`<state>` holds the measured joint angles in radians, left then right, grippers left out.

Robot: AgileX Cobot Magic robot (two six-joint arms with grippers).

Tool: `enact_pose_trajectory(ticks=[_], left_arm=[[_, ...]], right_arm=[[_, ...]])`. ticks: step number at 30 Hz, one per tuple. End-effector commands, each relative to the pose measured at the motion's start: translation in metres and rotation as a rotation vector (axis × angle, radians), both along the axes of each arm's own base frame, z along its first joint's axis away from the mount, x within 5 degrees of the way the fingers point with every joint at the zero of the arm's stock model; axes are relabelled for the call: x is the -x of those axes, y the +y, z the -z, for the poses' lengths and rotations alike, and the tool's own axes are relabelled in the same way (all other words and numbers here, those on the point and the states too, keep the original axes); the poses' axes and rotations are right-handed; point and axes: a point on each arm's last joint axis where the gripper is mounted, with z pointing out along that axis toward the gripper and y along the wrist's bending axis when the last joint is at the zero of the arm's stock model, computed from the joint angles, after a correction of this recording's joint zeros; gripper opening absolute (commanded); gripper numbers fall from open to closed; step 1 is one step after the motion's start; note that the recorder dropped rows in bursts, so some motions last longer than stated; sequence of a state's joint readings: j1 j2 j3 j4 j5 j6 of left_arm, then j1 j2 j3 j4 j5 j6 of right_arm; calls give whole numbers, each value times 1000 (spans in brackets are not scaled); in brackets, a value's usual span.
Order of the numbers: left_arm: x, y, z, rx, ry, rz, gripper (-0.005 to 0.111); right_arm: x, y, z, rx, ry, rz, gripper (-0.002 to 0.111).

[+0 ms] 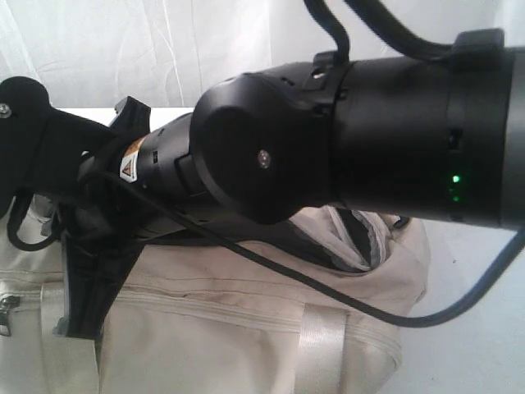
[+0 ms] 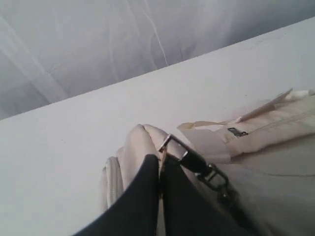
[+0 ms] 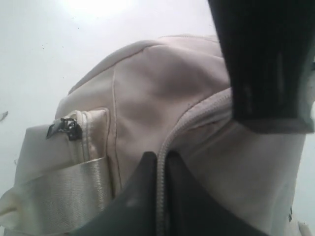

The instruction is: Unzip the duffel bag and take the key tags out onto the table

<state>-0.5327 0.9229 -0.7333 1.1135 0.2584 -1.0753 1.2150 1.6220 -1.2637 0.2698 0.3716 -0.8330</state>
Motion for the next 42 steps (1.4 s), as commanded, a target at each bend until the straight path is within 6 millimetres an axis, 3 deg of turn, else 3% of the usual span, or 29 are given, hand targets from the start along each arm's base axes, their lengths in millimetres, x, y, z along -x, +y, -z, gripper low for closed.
enact_pose_trajectory(ticks=[1, 11, 17, 20, 26, 34, 39, 42], left_arm=[[-14, 10, -20, 84, -79, -27, 0], [-52, 35, -7, 264, -92, -56, 0], [-80, 42, 12, 395, -61, -18, 0], [-90, 46, 18, 404, -49, -18, 0], [-104, 48, 8, 385, -66, -36, 0], [-107, 49, 2, 254, -79, -15, 0], [-101, 49, -4, 172, -96, 12, 0], [-97, 49, -8, 145, -113, 26, 0]], right_arm=[[11, -5, 27, 195, 95, -55, 0], [11, -6, 27, 204, 91, -59, 0], [14, -11, 26, 235, 111, -72, 0], [16, -13, 23, 249, 104, -101, 0], [19, -17, 16, 243, 86, -139, 0], [20, -21, 3, 188, 75, -118, 1], [15, -16, -1, 108, 67, -67, 20], [11, -11, -8, 12, 60, -13, 40]])
